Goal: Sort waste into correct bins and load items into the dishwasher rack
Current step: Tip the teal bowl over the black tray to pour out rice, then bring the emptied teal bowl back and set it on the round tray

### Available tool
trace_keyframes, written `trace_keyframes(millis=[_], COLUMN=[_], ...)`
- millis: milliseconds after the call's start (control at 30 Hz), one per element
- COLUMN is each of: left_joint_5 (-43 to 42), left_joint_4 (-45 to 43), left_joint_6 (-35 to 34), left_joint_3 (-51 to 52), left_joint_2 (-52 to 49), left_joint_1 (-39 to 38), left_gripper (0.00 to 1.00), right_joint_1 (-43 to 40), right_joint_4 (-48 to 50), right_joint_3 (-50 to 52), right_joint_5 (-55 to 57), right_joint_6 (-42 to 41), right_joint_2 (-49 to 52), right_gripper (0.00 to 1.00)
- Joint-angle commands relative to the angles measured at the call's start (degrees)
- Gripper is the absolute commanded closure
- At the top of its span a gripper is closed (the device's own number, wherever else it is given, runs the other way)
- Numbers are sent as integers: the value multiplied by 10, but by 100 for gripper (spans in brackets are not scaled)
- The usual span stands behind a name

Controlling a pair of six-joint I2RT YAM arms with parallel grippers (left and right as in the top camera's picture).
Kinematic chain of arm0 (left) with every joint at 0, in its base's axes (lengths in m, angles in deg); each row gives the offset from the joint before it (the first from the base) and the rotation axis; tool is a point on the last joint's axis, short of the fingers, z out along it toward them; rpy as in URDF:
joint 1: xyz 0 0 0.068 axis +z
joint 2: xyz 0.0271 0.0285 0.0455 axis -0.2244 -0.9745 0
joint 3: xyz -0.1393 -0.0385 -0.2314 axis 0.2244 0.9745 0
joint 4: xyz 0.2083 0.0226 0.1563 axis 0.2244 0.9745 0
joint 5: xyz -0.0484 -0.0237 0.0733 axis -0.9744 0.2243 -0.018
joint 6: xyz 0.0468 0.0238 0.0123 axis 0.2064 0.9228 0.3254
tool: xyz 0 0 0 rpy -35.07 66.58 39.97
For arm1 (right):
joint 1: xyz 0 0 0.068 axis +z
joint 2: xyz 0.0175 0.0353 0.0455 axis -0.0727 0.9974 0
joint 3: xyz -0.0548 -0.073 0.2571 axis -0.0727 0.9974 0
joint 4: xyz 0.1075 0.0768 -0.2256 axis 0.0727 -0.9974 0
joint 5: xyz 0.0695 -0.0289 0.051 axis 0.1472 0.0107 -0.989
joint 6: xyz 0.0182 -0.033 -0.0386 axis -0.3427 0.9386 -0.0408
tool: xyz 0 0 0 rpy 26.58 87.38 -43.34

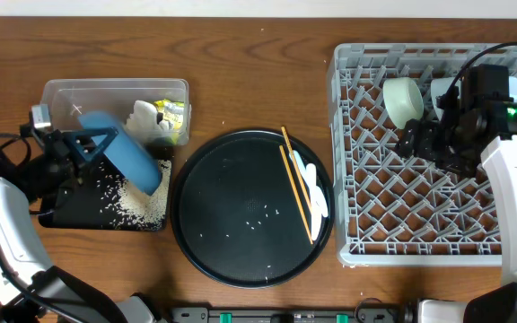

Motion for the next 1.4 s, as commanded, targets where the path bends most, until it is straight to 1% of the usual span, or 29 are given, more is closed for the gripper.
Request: trace_keyframes(millis=[0, 67, 100, 133, 167, 233, 300, 333, 367, 400, 433, 467, 533, 600, 633, 667, 700, 733, 767, 833, 867, 900, 933, 1000, 1067, 1233, 1367], left_joint_5=[-5, 54, 33, -16, -68, -56, -3, 31, 39, 14, -36, -67, -47, 4, 2, -41, -68, -67, -57, -14, 15, 20, 4, -35, -30, 37, 117], left_joint_4=[0, 6, 13, 19, 36, 42, 36, 34, 37, 45, 53, 68, 57, 47, 51, 64, 83, 85, 84, 71, 70, 71, 78, 86, 86, 86, 83], left_joint_6=[24, -13, -3, 34, 91, 120, 111, 82, 52, 56, 94, 127, 130, 96, 76, 90, 119, 135, 155, 149, 123, 99, 97, 132, 136, 130, 98], left_joint_3=[5, 5, 5, 5, 5, 4, 4, 4, 4, 5, 6, 5, 5, 5, 6, 6, 5, 3, 4, 4, 4, 4, 4, 4, 4, 4, 4], left_joint_2=[-2, -2, -2, -2, -1, 3, 1, -2, -5, -6, -5, -3, 0, -3, -4, -4, -3, 2, 7, 10, 8, 5, 5, 11, 24, 71, 112], left_joint_1=[4, 4, 4, 4, 4, 5, 5, 5, 7, 7, 7, 7, 7, 7, 7, 7, 6, 6, 6, 7, 7, 7, 6, 1, -4, -28, -68], left_gripper=[94, 94, 94, 94, 94, 94, 94, 94, 93, 94, 94, 94, 94, 94, 94, 94, 94, 94, 94, 94, 94, 94, 94, 94, 94, 94, 94], right_joint_1=[-5, -5, -5, -5, -5, -5, -5, -5, -5, -5, -5, -5, -5, -5, -5, -5, -5, -5, -5, -5, -5, -5, -5, -5, -5, -5, -5], right_joint_4=[-1, 0, -1, -1, -2, -2, -1, -1, 0, 1, 1, 1, 1, 1, 2, 1, 1, 1, 1, 2, 3, 5, 5, 4, 4, 5, 6], right_joint_3=[-1, -1, -1, -1, -1, -1, -1, -1, -1, -1, -1, -1, -1, -1, -1, -1, -1, -1, -1, -1, -1, -1, -1, -1, -1, -1, -1], right_joint_5=[6, 6, 6, 6, 6, 6, 6, 6, 6, 6, 6, 6, 6, 6, 6, 6, 6, 6, 6, 6, 6, 6, 6, 6, 6, 6, 6], right_joint_6=[8, 8, 8, 8, 8, 8, 8, 8, 8, 8, 8, 8, 8, 8, 8, 8, 8, 8, 8, 8, 8, 8, 8, 8, 8, 8, 8], right_joint_2=[-12, -12, -12, -12, -12, -12, -12, -12, -12, -12, -12, -12, -12, -12, -12, -12, -12, -12, -12, -12, -12, -12, -12, -12, -12, -12, -12], right_gripper=[6, 6, 6, 6, 6, 6, 6, 6, 6, 6, 6, 6, 6, 6, 6, 5, 6, 6, 5, 6, 6, 6, 5, 5, 5, 5, 5])
